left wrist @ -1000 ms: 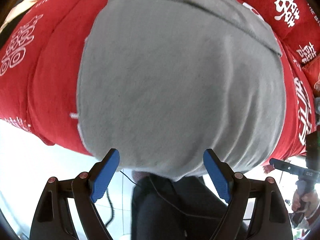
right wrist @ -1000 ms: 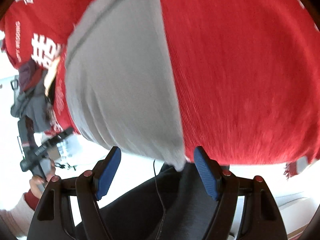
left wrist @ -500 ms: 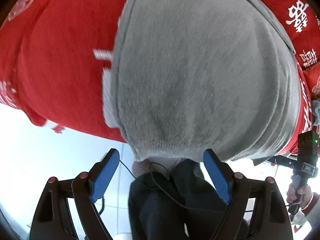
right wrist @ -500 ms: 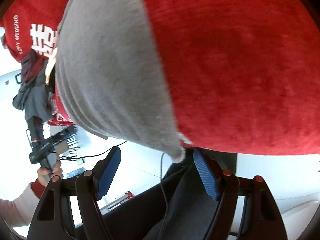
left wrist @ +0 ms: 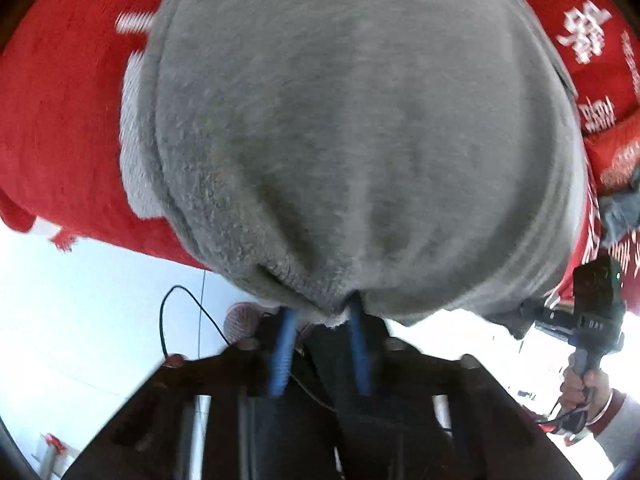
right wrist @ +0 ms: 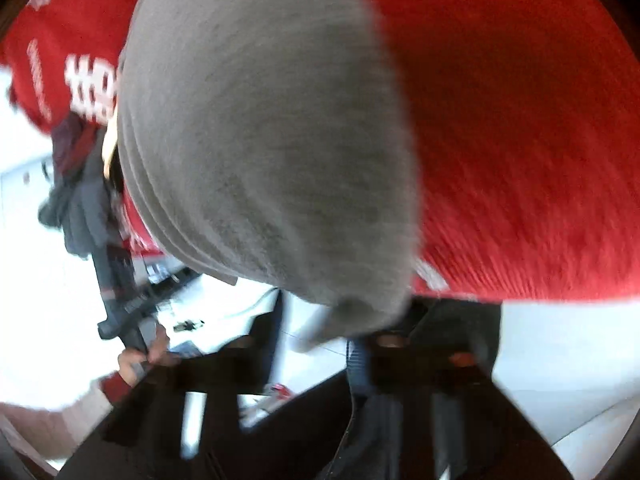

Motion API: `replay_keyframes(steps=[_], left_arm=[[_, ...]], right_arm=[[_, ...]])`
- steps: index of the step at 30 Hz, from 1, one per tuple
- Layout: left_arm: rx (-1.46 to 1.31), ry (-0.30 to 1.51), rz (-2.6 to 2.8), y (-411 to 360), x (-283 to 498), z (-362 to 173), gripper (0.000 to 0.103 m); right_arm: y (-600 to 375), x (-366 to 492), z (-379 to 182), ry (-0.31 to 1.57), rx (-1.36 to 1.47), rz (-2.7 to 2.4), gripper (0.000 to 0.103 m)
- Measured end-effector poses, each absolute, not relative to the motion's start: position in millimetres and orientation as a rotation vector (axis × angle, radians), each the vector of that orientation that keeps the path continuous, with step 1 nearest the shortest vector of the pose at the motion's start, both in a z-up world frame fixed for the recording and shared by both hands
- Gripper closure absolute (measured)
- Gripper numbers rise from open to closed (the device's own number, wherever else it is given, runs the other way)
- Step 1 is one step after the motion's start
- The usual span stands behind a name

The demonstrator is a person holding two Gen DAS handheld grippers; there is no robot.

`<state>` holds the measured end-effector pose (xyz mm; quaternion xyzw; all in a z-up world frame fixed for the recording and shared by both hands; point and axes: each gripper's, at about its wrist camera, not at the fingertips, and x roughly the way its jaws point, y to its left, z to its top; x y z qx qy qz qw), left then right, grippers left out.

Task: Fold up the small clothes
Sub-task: 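Lower both tools and grasp the sweater hem with both tools, then lift the hem with both tools and fold it toward the collar, release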

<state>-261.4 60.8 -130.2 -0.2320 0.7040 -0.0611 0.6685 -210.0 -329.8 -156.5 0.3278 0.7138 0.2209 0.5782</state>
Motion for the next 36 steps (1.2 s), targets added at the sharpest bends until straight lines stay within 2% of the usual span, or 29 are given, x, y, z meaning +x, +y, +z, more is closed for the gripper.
replay_keyframes(steps=[7,18,28,36], left_arm=[[-0.648,1.471,-0.224,77.0,-249.3,-80.1,0.089],[-0.636,1.379,-0.292,98.8,-232.3,-31.8,0.089],[-0.619,1.329,-0.283,103.6,-197.3,-21.3,0.089],[-0.587,1.236,-0.299,97.3,-163.9,23.0,0.089]], right_arm=[[-334.9,-215.7,-114.4,1.545,0.942,0.539,0.094],[-326.4,-187.6,-44.9,1.341,1.049,0.588,0.095],[-330.9,-168.4,-40.3,1.301,1.108,0.512,0.095],[-339.2,-151.6,-9.4,1.179,1.17,0.553,0.095]])
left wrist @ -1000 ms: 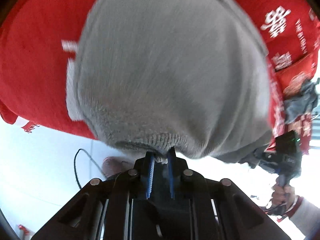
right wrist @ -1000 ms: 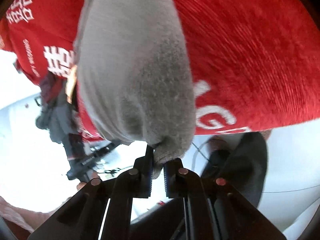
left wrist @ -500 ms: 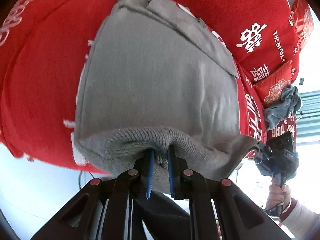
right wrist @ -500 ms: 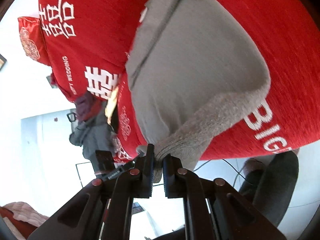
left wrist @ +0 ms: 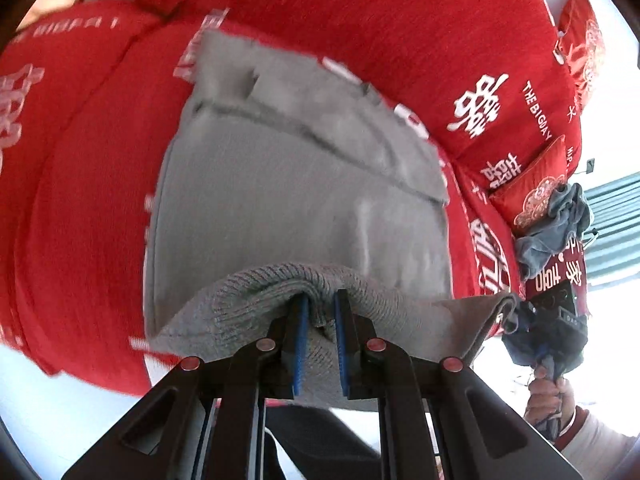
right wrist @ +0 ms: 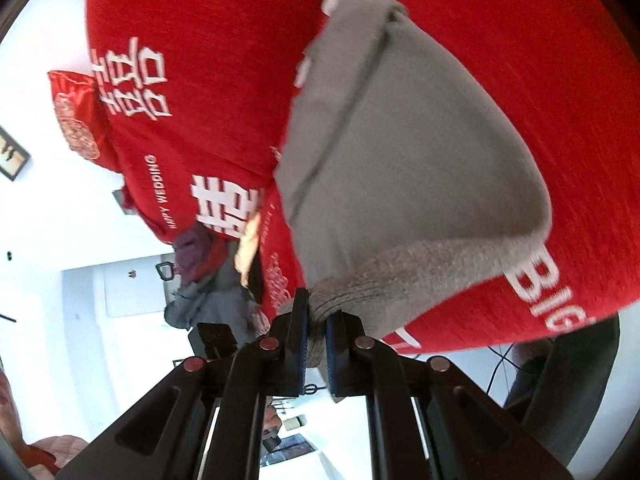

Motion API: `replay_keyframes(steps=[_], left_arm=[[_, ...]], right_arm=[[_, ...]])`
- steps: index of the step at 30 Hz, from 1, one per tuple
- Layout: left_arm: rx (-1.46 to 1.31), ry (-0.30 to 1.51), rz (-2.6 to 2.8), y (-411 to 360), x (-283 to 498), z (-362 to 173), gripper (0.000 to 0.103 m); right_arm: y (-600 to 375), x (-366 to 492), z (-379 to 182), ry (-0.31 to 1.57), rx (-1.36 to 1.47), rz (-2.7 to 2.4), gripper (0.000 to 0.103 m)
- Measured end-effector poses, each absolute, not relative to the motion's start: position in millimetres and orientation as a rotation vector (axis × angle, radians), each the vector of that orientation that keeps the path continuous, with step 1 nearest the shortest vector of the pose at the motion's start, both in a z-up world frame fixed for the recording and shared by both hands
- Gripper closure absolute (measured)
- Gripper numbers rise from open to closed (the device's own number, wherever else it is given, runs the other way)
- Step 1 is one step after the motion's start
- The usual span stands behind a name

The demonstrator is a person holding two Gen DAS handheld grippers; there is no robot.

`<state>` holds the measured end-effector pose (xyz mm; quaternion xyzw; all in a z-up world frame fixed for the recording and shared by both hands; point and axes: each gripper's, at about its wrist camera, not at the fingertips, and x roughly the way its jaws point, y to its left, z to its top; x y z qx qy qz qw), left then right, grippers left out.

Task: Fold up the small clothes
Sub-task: 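Lift the hem with both tools and fold it toward the collar, release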

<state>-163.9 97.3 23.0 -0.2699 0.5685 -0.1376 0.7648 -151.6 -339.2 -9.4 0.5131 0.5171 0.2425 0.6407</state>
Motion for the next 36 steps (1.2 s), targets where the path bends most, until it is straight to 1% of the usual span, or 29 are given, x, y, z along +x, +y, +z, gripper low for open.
replay_keyframes(steps=[7,11,14,17,20,25,27,29,30,31,32,33,36], left_arm=[[-0.568,1.164,-0.246,95.9,-92.4,44.4,0.089],[-0.565,1.124,-0.215,91.6,-32.1,51.9,0.089],[-0.539,1.103,-0.181,89.2,8.7,46.5,0.089],[-0.526,1.11,-0.094,95.0,47.7,27.8,0.089],[-0.459,1.119,-0.016,98.2,63.4,18.1,0.089],[-0.391,1.297,-0.007,104.8,62.1,-8.7,0.088],[-0.34,1.361,-0.011,104.6,48.4,-16.7,0.088],[-0.335,1.405,-0.027,105.9,36.9,-25.3,0.088],[-0.326,1.422,-0.037,104.8,30.1,-29.8,0.088],[-0.313,1.431,-0.044,104.2,26.4,-33.2,0.088],[-0.296,1.444,-0.059,102.7,23.0,-38.1,0.088],[-0.291,1.451,-0.069,101.5,21.7,-40.1,0.088],[-0.293,1.452,-0.122,98.7,24.6,-41.3,0.088]], right_arm=[[-343.5,-69.7,21.4,1.092,1.149,0.631,0.095],[-340.7,-4.5,29.2,1.106,1.116,0.662,0.095],[-337.6,44.1,27.9,1.113,1.097,0.687,0.095],[-336.7,91.1,12.9,1.147,1.075,0.674,0.095],[-336.6,126.0,-9.1,1.202,1.042,0.643,0.095],[-334.5,153.5,-52.0,1.361,0.933,0.554,0.095],[-334.1,153.0,-58.9,1.4,0.89,0.54,0.09],[-335.8,149.2,-60.5,1.423,0.84,0.524,0.089],[-336.8,147.6,-60.3,1.428,0.828,0.519,0.084],[-338.6,145.0,-60.4,1.434,0.813,0.509,0.077],[-340.2,141.9,-60.8,1.44,0.806,0.498,0.056],[-341.4,138.5,-60.2,1.438,0.814,0.501,0.05],[-340.8,124.8,-51.9,1.434,0.778,0.478,0.05]])
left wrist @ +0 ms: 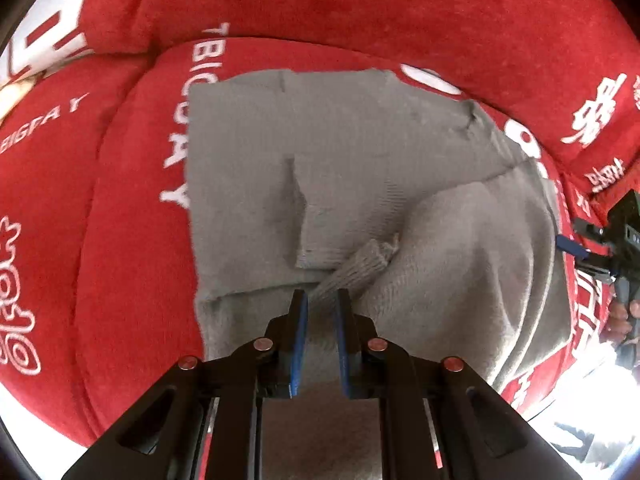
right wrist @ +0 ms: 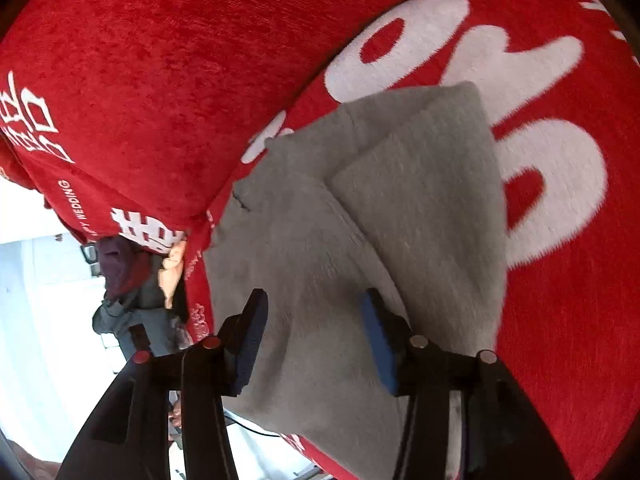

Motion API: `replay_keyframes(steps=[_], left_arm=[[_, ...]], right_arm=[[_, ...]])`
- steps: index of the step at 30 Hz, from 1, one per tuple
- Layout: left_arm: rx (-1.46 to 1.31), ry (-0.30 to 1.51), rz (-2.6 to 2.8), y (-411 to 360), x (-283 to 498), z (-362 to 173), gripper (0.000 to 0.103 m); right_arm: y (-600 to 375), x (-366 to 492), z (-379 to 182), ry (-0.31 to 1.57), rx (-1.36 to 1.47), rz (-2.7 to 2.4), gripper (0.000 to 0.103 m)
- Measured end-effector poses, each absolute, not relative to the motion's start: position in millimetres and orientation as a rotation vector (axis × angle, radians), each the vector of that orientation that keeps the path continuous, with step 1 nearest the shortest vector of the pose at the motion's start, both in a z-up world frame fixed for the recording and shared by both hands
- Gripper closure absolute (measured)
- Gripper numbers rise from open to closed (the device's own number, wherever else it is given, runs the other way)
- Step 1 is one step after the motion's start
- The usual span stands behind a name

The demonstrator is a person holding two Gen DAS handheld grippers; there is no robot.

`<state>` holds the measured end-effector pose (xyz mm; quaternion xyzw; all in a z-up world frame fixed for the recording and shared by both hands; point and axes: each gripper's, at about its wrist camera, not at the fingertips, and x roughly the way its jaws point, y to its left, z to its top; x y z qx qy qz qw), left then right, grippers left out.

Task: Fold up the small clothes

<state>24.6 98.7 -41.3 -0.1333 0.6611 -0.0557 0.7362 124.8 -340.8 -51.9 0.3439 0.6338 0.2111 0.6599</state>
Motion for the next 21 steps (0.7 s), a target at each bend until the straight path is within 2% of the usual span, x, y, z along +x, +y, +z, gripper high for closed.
replay_keyframes(steps=[10,11,12,13,21], left_arm=[[-0.264,1.523,-0.188,98.2,27.6,-43.0,0.087],[-0.253,1.52,-0.188,98.6,26.4,-40.3,0.064],[-0.245,1.52,-0.182,99.5,26.1,-39.2,0.017],[-0.234,1.509,-0.164,100.6,25.4,-37.2,0.0],[-0.176,1.501,-0.143,93.2,23.7,-44.9,0.002]], right_arm=[[-302.1,33.4,-42.1,1.434,0.734,0.344,0.05],[-297.3,27.1,-47.1,1.447,0.728,0.329,0.05],[-293.4,20.9,-53.4,1.462,0.723,0.311,0.05],[-288.4,14.2,-61.0,1.478,0.711,0.288,0.05],[-274.5,6.3,-66.1,1.463,0.642,0.258,0.049]])
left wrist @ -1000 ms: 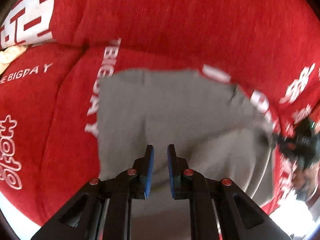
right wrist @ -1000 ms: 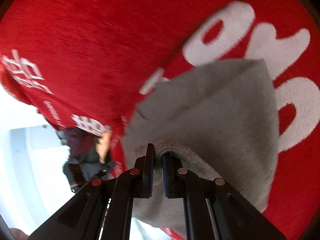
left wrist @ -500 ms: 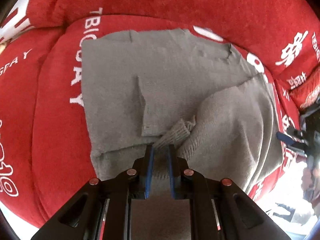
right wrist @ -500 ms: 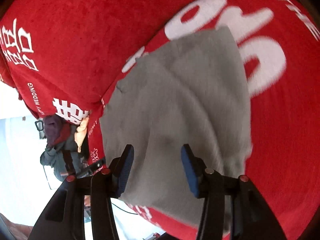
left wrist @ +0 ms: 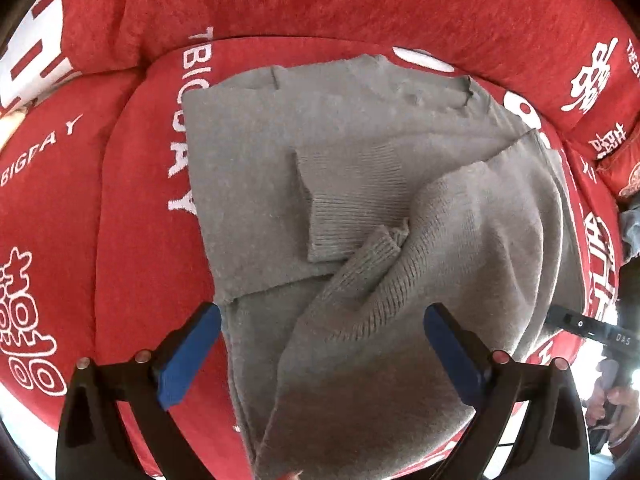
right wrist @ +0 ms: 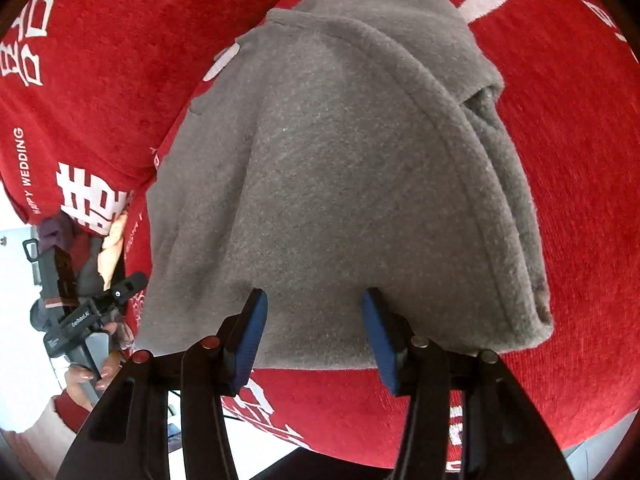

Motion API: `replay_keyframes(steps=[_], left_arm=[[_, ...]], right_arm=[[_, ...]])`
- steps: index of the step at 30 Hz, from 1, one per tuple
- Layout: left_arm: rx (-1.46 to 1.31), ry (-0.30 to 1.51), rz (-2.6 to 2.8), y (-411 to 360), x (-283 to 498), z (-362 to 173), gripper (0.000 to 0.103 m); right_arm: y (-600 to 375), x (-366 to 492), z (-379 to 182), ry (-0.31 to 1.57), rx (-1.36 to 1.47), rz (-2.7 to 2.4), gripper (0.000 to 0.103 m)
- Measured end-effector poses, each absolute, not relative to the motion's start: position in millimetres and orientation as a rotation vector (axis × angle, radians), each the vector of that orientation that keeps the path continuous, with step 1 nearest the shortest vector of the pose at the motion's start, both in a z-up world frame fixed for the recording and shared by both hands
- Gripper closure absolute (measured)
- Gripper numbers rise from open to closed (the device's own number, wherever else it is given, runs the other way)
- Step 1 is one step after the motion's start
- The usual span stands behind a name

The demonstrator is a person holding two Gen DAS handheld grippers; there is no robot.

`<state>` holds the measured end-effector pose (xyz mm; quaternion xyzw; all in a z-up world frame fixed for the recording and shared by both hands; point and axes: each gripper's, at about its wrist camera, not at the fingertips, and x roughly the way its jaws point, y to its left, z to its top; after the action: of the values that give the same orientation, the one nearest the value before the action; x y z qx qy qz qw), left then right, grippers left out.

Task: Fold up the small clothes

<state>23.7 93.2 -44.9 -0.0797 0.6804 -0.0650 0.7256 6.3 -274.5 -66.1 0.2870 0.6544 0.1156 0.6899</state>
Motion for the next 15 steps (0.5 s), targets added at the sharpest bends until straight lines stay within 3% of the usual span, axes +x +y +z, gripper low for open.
replay_keyframes(steps=[15], left_arm=[[-0.154,1.521,-0.269,77.0,32.4,-55.8,0.002]], right_arm=[[-272.6,7.6,-66.1,1.471,0.601,0.275,0.047]])
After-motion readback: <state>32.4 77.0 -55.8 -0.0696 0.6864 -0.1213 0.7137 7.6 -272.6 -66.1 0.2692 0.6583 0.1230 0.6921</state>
